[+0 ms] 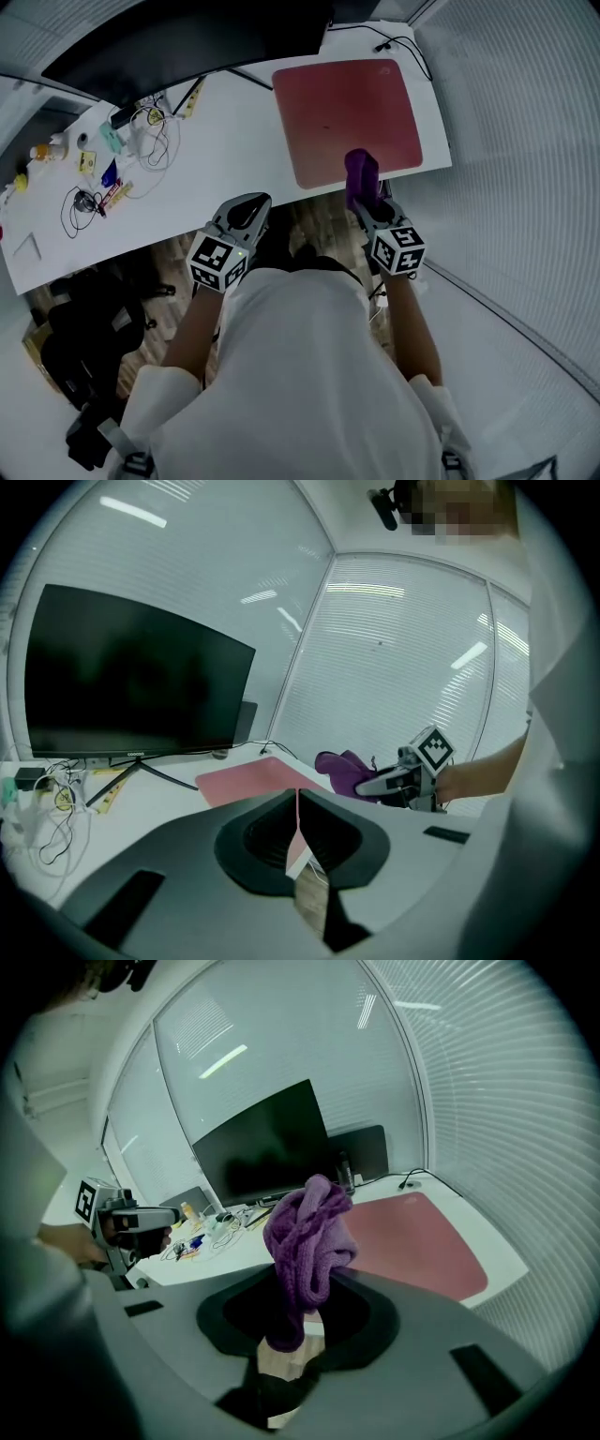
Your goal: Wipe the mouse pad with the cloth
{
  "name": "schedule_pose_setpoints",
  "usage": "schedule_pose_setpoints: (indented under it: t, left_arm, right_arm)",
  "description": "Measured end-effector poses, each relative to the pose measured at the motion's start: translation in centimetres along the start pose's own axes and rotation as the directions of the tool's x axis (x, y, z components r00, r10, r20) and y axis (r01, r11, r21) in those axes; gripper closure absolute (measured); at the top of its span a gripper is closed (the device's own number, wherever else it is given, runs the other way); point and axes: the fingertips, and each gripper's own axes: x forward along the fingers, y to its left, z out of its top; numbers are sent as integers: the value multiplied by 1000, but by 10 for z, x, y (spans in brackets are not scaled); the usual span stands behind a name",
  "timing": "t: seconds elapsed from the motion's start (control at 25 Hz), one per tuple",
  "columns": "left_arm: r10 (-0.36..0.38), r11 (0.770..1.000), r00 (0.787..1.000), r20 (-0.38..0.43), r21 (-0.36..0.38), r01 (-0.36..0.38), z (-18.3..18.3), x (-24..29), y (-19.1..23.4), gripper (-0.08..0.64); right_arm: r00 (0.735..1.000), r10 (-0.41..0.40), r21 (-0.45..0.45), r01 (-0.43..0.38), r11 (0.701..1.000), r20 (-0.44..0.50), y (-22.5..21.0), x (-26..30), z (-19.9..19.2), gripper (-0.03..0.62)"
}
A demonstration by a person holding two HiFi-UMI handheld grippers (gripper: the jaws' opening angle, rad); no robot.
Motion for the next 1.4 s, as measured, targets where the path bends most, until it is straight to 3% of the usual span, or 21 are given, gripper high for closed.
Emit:
schedule_pose_setpoints:
  t: [0.36, 0.68, 0.96, 1.4]
  left_arm:
    - [-28, 998, 998, -50, -52, 25, -21, 13, 41, 537]
    - [-37, 995, 995, -94, -98, 27, -49, 18, 70, 537]
    - [-17, 993, 991, -130, -117, 2, -69, 12, 90, 537]
    - [-10, 990, 990, -140, -142, -10, -78, 10, 84, 536]
  right_arm:
    - [990, 25, 7, -24, 1000, -137, 13, 85, -21, 471]
    - [956, 63, -6, -68, 998, -286, 33, 145, -65, 471]
    - [925, 70, -11, -80, 997, -372, 35, 178, -90, 471]
    - [886, 78, -14, -95, 995, -457, 27, 203, -118, 471]
